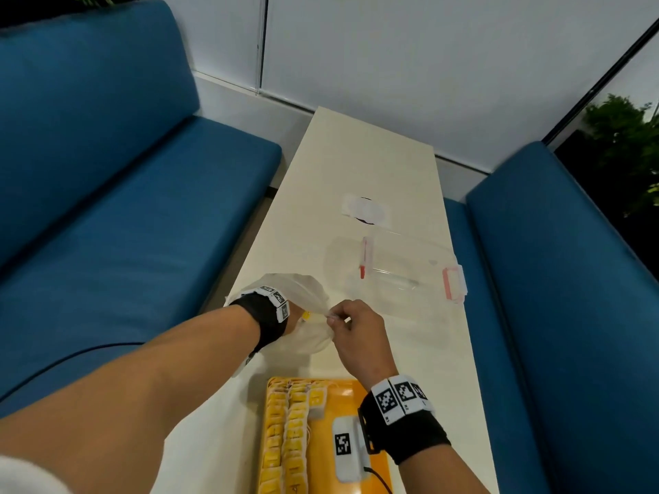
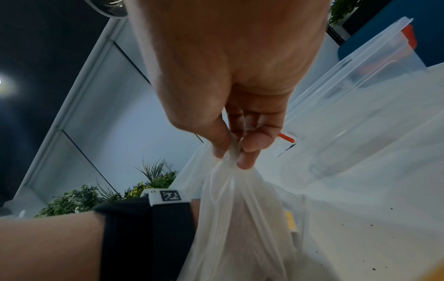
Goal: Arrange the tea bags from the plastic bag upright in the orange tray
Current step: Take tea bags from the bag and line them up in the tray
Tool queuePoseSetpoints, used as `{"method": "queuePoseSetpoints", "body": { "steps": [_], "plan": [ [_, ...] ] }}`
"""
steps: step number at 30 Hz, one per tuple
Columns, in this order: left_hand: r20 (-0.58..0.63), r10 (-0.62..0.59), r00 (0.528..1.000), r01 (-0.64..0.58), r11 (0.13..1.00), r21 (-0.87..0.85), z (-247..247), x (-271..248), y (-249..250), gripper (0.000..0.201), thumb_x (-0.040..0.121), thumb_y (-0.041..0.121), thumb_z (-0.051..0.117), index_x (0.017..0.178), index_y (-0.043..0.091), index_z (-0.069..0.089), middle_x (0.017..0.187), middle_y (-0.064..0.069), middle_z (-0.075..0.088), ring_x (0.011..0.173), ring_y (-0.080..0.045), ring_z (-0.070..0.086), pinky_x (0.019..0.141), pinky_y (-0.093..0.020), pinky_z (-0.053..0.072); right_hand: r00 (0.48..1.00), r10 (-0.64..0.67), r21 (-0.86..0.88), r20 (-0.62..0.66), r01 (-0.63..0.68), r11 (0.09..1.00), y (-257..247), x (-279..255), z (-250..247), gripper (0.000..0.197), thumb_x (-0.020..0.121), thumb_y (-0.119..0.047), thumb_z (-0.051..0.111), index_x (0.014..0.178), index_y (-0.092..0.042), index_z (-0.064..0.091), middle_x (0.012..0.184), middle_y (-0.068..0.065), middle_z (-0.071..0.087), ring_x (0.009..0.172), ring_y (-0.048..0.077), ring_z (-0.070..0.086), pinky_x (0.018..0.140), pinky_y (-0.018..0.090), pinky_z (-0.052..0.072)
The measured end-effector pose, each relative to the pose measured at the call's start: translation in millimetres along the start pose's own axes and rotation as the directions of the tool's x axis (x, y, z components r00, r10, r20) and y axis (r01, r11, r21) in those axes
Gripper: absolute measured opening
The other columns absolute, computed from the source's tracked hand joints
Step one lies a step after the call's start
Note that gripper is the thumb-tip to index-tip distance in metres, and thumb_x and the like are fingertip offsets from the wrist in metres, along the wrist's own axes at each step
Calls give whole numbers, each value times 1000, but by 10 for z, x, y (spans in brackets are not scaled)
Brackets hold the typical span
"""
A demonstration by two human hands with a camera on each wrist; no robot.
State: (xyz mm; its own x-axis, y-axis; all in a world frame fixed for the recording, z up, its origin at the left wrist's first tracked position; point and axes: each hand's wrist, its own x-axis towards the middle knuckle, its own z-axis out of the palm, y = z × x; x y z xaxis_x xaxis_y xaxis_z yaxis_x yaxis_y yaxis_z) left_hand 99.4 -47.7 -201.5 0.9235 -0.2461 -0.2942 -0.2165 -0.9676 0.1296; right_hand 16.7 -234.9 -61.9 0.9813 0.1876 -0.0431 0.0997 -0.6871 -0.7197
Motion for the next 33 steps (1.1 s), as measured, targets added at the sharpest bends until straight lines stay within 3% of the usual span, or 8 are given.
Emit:
{"method": "queuePoseSetpoints", "body": {
  "steps": [3,6,10,15,18,27,30,33],
  "plan": [
    [-52,2,999,-6,998,-67,230,191,-110,76,75,90,21,134,51,47,134,11,63,114,-22,63,99,-39,50,1000,3,4,-1,-3,1000,0,7,-1,12,94,-12,61,89,-20,68,93,-5,62,87,13,60,79,26,49],
    [22,-20,1000,24,981,-193,816,668,-351,80,66,102,18,127,58,47,126,19,64,105,-19,65,93,-44,51,1000,9,16,2,-9,1000,-15,19,-1,12,94,-12,61,89,-21,68,94,-5,62,87,12,60,79,23,49],
    [73,-68,995,80,980,-182,1212,1064,-510,60,76,85,22,109,47,56,106,12,70,84,-18,63,78,-40,52,1000,-1,-6,10,1,1000,-41,40,2,13,95,-15,60,87,-24,65,92,-8,60,86,9,57,72,12,41],
    [76,-88,993,91,995,-36,115,192,-65,46,90,61,36,123,37,55,120,9,66,104,-19,64,93,-35,49,1000,0,-5,-3,0,1000,-34,41,4,11,94,-15,61,88,-22,66,93,-6,61,86,8,57,70,7,38],
    [70,-34,997,39,996,-77,-236,-120,93,36,98,49,43,127,32,56,122,7,64,103,-18,61,87,-27,42,1000,5,-6,-4,-5,1000,-30,47,2,11,94,-15,61,87,-23,66,93,-6,61,86,7,57,71,9,39],
    [-34,14,999,-18,994,-107,-358,-310,132,34,103,40,42,133,28,52,131,3,60,115,-18,57,98,-27,39,999,24,7,-24,-23,1000,-63,53,19,15,94,-15,61,85,-26,65,92,-9,61,84,0,56,68,8,39],
    [-29,32,999,-34,995,-94,-460,-331,202,22,105,34,41,117,27,57,120,1,64,102,-17,57,87,-26,38,999,33,-7,-34,-33,999,-74,62,22,15,94,-15,61,84,-26,64,91,-9,61,82,-2,55,66,5,38],
    [-29,54,998,-58,991,-118,-633,-400,295,22,104,32,44,115,25,62,105,7,61,90,-15,52,80,-26,34,998,46,-8,-41,-46,999,-84,67,21,14,94,-15,60,85,-25,64,92,-8,61,81,-3,54,65,4,38]
  ]
}}
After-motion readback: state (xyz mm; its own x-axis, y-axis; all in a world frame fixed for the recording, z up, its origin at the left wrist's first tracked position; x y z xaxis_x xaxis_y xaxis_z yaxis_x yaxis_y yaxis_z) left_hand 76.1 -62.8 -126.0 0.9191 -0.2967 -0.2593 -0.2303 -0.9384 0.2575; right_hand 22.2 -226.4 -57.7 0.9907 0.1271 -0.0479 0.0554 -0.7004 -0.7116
